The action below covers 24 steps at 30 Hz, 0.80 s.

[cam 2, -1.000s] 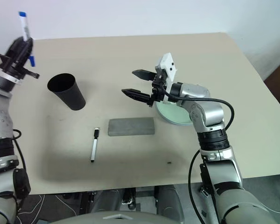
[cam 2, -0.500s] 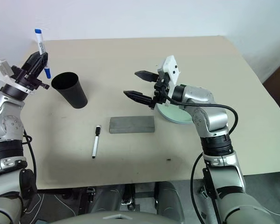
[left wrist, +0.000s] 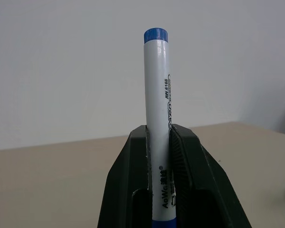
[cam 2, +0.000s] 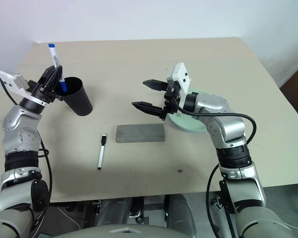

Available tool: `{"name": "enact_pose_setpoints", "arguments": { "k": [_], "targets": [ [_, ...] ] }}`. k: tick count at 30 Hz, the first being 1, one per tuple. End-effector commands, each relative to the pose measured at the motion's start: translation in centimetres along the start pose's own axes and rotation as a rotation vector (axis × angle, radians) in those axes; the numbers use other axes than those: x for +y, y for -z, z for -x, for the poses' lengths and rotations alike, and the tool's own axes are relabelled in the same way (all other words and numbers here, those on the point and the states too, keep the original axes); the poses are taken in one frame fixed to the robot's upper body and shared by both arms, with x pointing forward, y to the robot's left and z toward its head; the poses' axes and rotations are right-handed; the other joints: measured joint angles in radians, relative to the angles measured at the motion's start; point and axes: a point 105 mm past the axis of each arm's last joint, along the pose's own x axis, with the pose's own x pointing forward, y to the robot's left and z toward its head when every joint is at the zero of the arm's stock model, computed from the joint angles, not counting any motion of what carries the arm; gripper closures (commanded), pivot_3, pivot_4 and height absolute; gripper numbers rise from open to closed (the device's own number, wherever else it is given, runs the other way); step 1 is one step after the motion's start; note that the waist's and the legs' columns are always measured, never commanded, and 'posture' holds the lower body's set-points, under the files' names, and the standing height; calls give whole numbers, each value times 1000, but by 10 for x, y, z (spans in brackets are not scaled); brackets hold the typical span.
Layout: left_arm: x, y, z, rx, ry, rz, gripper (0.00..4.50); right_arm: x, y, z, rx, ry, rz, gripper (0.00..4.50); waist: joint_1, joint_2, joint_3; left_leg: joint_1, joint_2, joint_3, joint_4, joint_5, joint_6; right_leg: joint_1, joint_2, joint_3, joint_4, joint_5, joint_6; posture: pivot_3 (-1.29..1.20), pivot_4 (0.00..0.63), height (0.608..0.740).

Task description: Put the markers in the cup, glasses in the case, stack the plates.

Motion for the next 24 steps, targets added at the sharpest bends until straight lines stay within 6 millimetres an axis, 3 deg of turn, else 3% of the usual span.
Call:
{"name": "enact_pose_setpoints", "arguments": {
  "k": [1,12,13,24],
  "targets": [
    [-1,-12,-5,-48,13,-13,4228,5,-12,1,-18,-9,65,0,0,0,0,0,0,0,0,0,0,0,0,0,0,0,0,0,150,740],
    [-4,-8,0,-16,53,37,4228,3,-9,3,-4,12,79,0,0,0,0,0,0,0,-1,0,0,0,0,0,-1,0,0,0,150,740],
    [-4,-8,0,-14,53,38,3498,3,-8,3,-3,13,80,0,0,0,0,0,0,0,-1,0,0,0,0,0,-2,0,0,0,150,740],
    [-4,-14,1,-17,51,31,17,1,-6,1,2,17,89,0,0,0,0,0,0,0,-2,0,0,0,0,-1,-4,0,0,0,150,740]
  ]
}}
